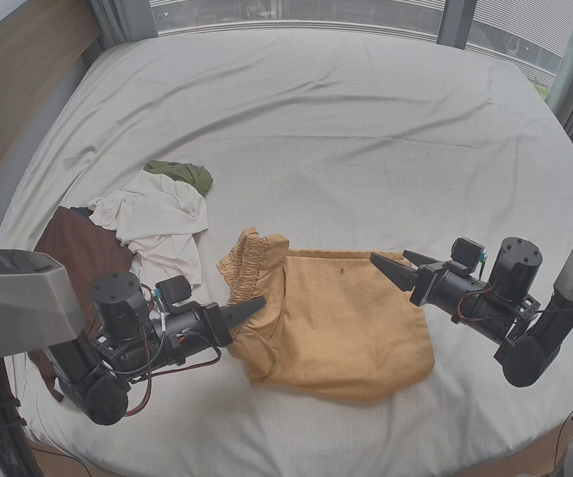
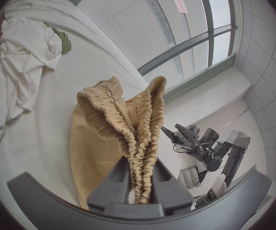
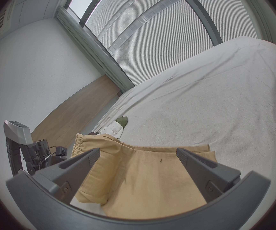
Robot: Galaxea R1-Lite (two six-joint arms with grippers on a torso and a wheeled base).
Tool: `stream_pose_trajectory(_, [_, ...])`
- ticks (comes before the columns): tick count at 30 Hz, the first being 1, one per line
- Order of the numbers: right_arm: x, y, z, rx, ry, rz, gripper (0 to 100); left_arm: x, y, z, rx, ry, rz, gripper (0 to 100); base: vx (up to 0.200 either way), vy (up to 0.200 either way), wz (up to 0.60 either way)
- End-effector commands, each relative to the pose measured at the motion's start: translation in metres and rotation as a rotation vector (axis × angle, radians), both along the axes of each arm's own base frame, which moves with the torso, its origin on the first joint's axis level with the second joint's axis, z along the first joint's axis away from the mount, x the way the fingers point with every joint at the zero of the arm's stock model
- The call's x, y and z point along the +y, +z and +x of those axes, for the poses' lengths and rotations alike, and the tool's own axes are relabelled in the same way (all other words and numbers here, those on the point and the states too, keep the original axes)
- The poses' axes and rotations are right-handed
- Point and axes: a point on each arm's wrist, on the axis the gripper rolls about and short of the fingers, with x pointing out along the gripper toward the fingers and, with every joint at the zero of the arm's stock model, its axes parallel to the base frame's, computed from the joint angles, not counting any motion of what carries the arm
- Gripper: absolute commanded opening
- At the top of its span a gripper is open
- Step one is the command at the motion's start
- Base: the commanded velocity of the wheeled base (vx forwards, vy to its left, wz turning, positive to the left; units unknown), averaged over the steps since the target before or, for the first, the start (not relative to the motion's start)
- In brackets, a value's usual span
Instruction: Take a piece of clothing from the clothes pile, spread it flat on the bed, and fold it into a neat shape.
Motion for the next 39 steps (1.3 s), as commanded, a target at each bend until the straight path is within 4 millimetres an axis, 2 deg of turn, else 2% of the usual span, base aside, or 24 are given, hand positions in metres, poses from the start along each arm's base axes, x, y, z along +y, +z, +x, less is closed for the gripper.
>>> stream_pose_trajectory(1, [0.0,0.008,-0.001,-0.019,0.001,0.016,100,-0.012,-0.004,0.005,-0.009,-0.004,-0.002,0,0.0,0.0,0.0])
stream_pose_trajectory(13, [-0.001,0.015,-0.002,-0.041,0.001,0.029,100,-0.044,0.003,0.014,-0.019,-0.053,-0.03,0,0.0,0.0,0.0])
stream_pose_trajectory(24, [-0.001,0.018,-0.002,-0.054,-0.002,0.034,100,-0.064,0.008,0.021,-0.022,-0.056,-0.043,0,0.0,0.0,0.0])
stream_pose_trajectory(39, [-0.004,0.034,-0.002,-0.1,-0.009,0.064,100,-0.097,0.019,0.025,0.007,-0.105,-0.034,0,0.0,0.0,0.0])
